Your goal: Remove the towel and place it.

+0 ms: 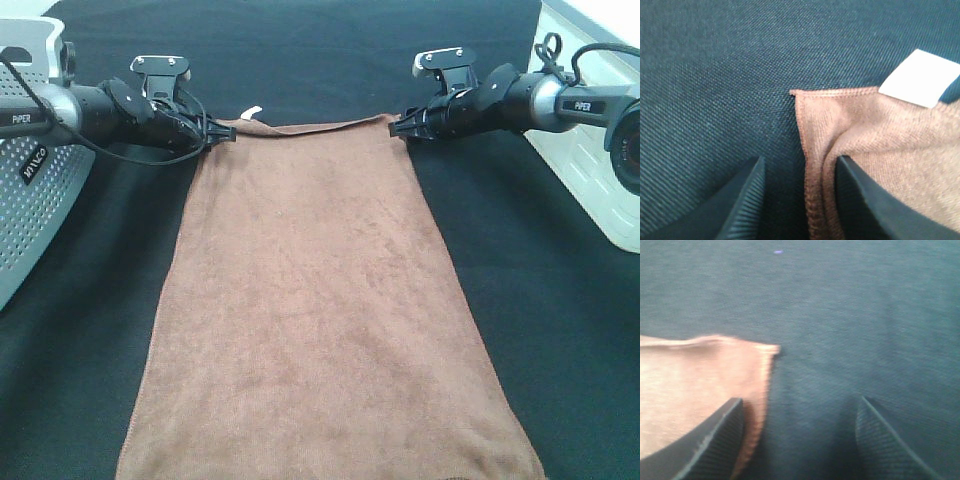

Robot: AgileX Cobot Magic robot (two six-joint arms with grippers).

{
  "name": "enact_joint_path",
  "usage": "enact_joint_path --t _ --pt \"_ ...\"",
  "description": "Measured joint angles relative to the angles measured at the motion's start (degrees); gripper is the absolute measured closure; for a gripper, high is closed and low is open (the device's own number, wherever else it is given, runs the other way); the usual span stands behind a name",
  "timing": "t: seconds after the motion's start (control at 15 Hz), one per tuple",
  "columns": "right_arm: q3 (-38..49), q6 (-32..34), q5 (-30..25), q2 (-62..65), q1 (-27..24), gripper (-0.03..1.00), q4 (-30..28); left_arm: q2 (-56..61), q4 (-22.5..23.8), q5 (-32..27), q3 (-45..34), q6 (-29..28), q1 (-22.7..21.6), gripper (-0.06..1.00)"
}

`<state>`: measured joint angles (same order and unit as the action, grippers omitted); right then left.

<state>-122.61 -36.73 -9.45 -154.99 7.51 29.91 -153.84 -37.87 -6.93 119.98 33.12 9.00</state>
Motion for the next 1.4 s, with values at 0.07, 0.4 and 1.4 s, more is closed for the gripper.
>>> enact_joint_path --t 0.07,0.4,1.4 --pt "-0.11 0.0 0.0 -0.17 0.06 0.38 0.17 0.0 -1.09 -0.63 0.17 -0.17 0.0 0.52" --pt "-0.17 0.46 0.11 -0.23 0.06 0.38 0.17 0.0 -1.72 -0.97 0.17 -0.34 -0.4 0.52" --pt "-0.17 0.52 -2.58 2.06 -0.29 0.38 0.69 4.58 0.46 -3.44 0.17 -0.63 -2.98 0.43"
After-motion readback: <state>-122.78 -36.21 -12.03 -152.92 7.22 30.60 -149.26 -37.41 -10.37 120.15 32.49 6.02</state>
